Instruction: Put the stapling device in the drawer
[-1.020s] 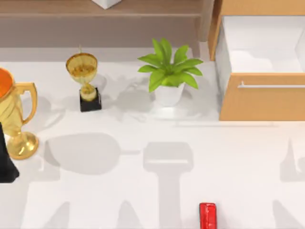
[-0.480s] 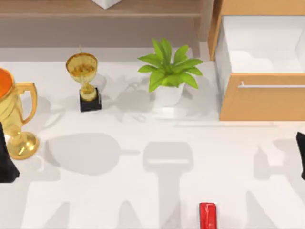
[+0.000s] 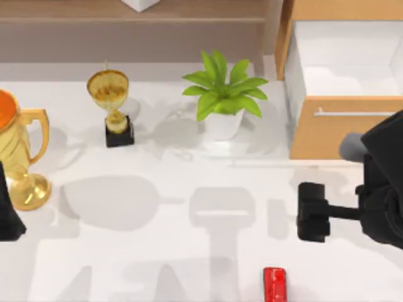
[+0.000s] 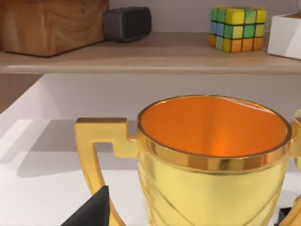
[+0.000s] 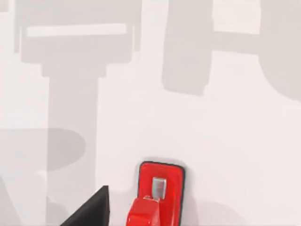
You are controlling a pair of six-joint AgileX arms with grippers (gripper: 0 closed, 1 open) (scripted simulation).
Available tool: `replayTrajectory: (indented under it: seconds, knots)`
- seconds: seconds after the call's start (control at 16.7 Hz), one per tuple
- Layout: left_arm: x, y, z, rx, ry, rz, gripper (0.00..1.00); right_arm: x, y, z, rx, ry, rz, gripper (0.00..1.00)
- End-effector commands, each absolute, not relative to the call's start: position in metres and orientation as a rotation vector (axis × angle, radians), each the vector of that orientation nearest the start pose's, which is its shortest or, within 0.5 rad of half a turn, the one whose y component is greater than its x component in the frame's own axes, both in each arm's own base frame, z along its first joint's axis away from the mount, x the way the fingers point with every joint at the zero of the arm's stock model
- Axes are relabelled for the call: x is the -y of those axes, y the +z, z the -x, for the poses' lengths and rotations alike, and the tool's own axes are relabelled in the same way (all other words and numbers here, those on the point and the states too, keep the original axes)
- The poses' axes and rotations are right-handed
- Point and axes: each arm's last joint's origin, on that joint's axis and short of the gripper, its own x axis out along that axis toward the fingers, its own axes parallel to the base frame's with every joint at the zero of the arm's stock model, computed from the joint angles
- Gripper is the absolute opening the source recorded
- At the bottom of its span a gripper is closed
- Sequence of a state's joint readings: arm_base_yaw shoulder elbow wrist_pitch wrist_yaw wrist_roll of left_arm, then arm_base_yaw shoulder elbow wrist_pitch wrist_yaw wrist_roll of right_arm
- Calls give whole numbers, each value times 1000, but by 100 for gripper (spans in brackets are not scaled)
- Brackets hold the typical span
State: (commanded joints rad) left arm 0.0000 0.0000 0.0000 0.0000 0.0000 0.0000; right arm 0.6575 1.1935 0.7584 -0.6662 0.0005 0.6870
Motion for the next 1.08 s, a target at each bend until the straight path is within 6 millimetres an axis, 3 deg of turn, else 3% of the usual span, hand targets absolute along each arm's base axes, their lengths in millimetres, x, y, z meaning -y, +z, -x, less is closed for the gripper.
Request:
replayTrajectory:
  seconds: [0.24, 0.48, 0.96, 1.08]
  knots:
    - [1, 160, -106, 0, 0, 0, 100, -192, 192, -179, -1427, 90, -146, 100]
    - [1, 160, -106, 0, 0, 0, 100, -228, 173, -175, -1547, -7, -59, 100]
    - [1, 160, -106, 0, 0, 0, 100, -235, 167, -174, -1570, -32, -38, 100]
    - [1, 160, -106, 0, 0, 0, 100, -235, 157, -173, -1573, -33, -33, 100]
